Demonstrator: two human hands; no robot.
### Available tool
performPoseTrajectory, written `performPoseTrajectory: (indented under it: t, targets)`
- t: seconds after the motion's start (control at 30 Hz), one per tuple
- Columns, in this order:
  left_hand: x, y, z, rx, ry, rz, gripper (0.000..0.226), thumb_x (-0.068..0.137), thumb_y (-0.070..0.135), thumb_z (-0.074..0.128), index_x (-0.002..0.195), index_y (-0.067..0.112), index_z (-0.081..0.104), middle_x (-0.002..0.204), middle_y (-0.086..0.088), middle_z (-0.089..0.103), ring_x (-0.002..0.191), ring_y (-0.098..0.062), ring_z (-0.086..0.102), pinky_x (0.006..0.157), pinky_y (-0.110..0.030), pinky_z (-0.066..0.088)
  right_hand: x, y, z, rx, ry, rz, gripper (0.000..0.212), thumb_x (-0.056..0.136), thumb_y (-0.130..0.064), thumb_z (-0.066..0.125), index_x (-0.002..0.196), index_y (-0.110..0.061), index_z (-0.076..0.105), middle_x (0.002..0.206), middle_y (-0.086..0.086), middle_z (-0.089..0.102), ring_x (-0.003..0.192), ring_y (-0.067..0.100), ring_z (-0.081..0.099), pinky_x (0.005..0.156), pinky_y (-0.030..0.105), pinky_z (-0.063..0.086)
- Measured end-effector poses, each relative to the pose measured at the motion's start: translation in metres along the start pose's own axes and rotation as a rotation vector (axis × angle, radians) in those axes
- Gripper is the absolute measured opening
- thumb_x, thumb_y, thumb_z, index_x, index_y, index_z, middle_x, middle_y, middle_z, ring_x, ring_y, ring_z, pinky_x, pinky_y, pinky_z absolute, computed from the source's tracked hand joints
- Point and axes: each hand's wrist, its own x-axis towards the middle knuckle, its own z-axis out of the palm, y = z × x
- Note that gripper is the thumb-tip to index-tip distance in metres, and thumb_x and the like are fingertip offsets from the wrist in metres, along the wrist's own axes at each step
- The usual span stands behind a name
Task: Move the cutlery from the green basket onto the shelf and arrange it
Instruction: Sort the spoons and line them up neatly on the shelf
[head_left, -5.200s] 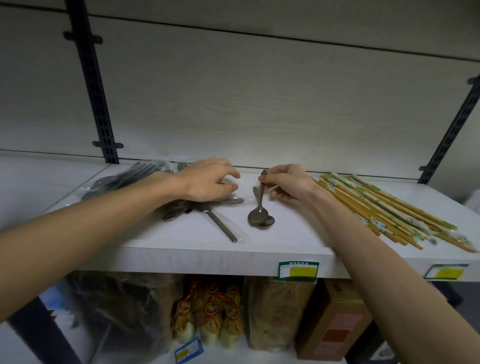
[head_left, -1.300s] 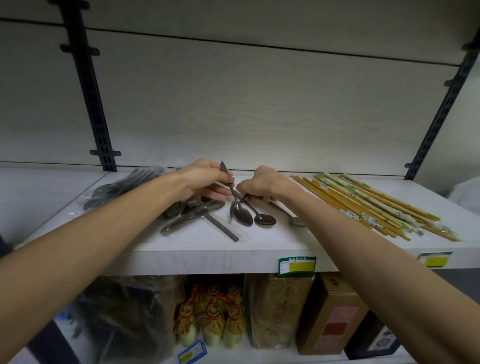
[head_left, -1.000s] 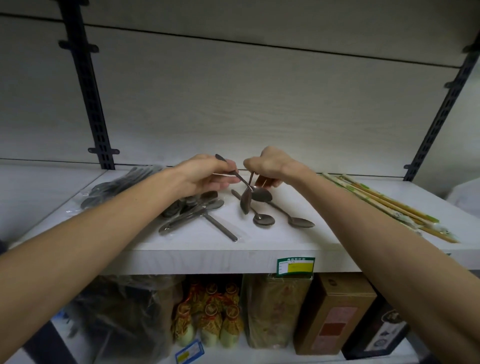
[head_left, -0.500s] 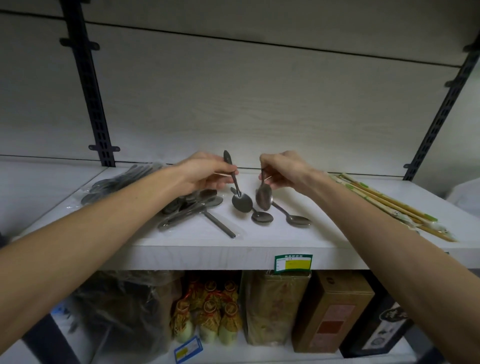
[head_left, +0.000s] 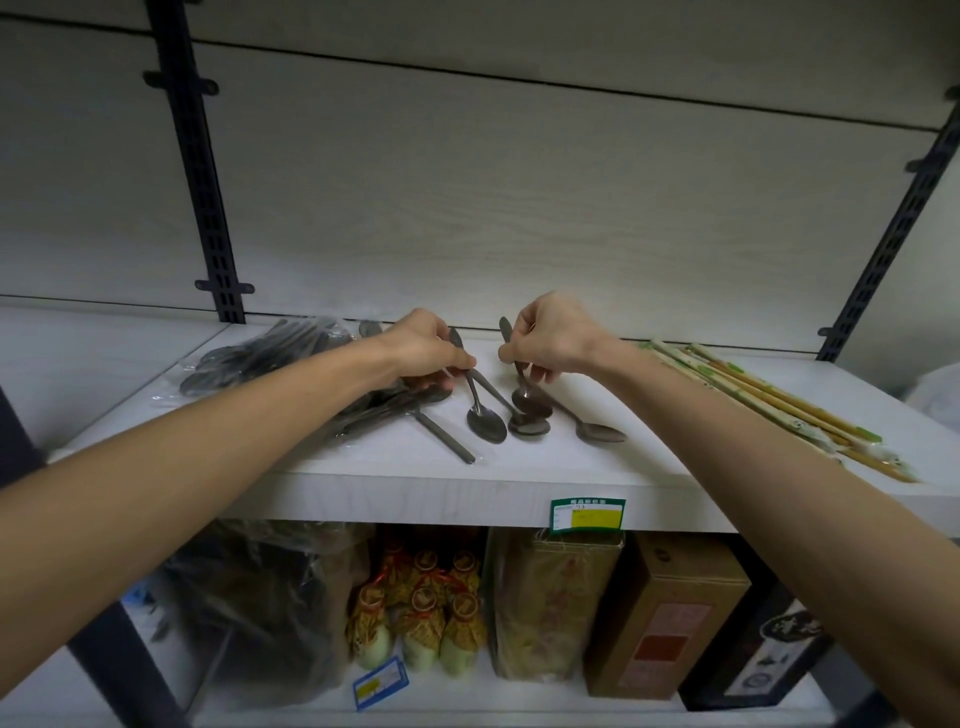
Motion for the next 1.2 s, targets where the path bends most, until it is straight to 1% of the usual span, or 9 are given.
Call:
performPoseTrajectory:
  t: [0.13, 0.23, 0.3, 0.47, 0.6, 0.73, 0.9, 1.07, 1.2]
  targets:
    - [0.001, -0.002, -0.003, 0.16, -0.004, 0.019, 0.034, 0.088, 0.031, 0.077, 0.102, 0.001, 0.072, 0.069, -0.004, 0.065, 0.051, -0.013, 0.053, 0.046, -0.024, 0.042, -0.005, 0.0, 0.005, -0.041, -0.053, -0.004, 0.018, 0.084, -0.01, 0.073, 0.069, -0.01, 0.064, 0.062, 0.006, 0.069, 0.047, 0.015, 0.065, 0.039, 0.018, 0.045]
    - [0.003, -0.004, -0.005, 0.297, -0.023, 0.036, 0.057, 0.084, 0.043, 0.079, 0.123, 0.004, 0.063, 0.1, -0.005, 0.068, 0.088, -0.02, 0.063, 0.078, -0.033, 0.054, -0.005, 0.002, 0.008, -0.073, -0.058, -0.008, 0.018, 0.084, -0.012, 0.072, 0.069, -0.013, 0.062, 0.061, 0.004, 0.068, 0.046, 0.012, 0.065, 0.039, 0.018, 0.043]
    - [0.004, -0.004, -0.003, 0.374, -0.015, 0.05, 0.073, 0.079, 0.049, 0.081, 0.135, 0.01, 0.055, 0.119, -0.005, 0.064, 0.11, -0.024, 0.06, 0.096, -0.036, 0.05, -0.004, 0.004, 0.009, -0.087, -0.052, -0.011, 0.015, 0.084, -0.013, 0.071, 0.071, -0.014, 0.063, 0.062, 0.002, 0.069, 0.046, 0.012, 0.065, 0.039, 0.017, 0.041]
    - [0.002, -0.004, -0.002, 0.439, -0.018, 0.115, 0.063, 0.079, 0.05, 0.08, 0.128, 0.016, 0.06, 0.103, 0.0, 0.068, 0.099, -0.021, 0.063, 0.089, -0.035, 0.052, -0.005, 0.011, 0.011, -0.073, -0.079, -0.018, 0.01, 0.085, -0.013, 0.074, 0.08, -0.007, 0.069, 0.065, 0.001, 0.072, 0.053, 0.015, 0.068, 0.056, 0.025, 0.057]
    - [-0.001, -0.006, -0.005, 0.526, -0.011, 0.146, 0.048, 0.08, 0.052, 0.078, 0.116, 0.023, 0.065, 0.096, 0.007, 0.068, 0.095, -0.019, 0.064, 0.087, -0.037, 0.054, -0.005, 0.015, 0.015, -0.059, -0.064, -0.057, 0.021, 0.084, -0.021, 0.077, 0.086, -0.001, 0.073, 0.075, 0.004, 0.076, 0.063, 0.017, 0.071, 0.076, 0.038, 0.063]
    - [-0.002, -0.007, -0.005, 0.571, -0.007, 0.199, 0.028, 0.083, 0.049, 0.075, 0.102, 0.028, 0.071, 0.09, 0.009, 0.067, 0.087, -0.015, 0.062, 0.073, -0.031, 0.048, -0.005, 0.012, 0.018, -0.132, -0.106, -0.028, 0.035, 0.077, -0.045, 0.082, 0.083, -0.011, 0.076, 0.061, -0.002, 0.073, 0.054, 0.01, 0.065, 0.071, 0.031, 0.057]
    - [-0.006, -0.004, -0.003, 0.695, 0.039, 0.328, 0.02, 0.089, 0.047, 0.068, 0.104, 0.035, 0.073, 0.1, 0.012, 0.066, 0.092, -0.014, 0.061, 0.07, -0.031, 0.046, -0.005, 0.01, 0.018, -0.113, -0.171, 0.009, 0.021, 0.08, -0.029, 0.083, 0.086, -0.01, 0.08, 0.07, 0.005, 0.076, 0.054, 0.009, 0.063, 0.068, 0.027, 0.054]
    - [-0.007, -0.004, 0.0, 0.81, -0.059, 0.42, 0.023, 0.096, 0.042, 0.059, 0.108, 0.032, 0.075, 0.115, 0.01, 0.066, 0.105, -0.016, 0.06, 0.087, -0.042, 0.053, -0.004, 0.017, 0.017, -0.009, -0.19, 0.097, 0.026, 0.078, -0.022, 0.085, 0.091, 0.0, 0.079, 0.063, 0.009, 0.068, 0.056, 0.019, 0.058, 0.059, 0.029, 0.047]
    - [-0.006, -0.001, 0.001, 0.798, -0.083, 0.436, 0.025, 0.098, 0.041, 0.057, 0.115, 0.031, 0.072, 0.119, 0.01, 0.066, 0.11, -0.015, 0.059, 0.091, -0.039, 0.051, -0.003, 0.021, 0.018, 0.02, -0.182, 0.134, 0.027, 0.078, -0.023, 0.086, 0.09, 0.0, 0.079, 0.058, 0.005, 0.066, 0.052, 0.017, 0.056, 0.052, 0.025, 0.043]
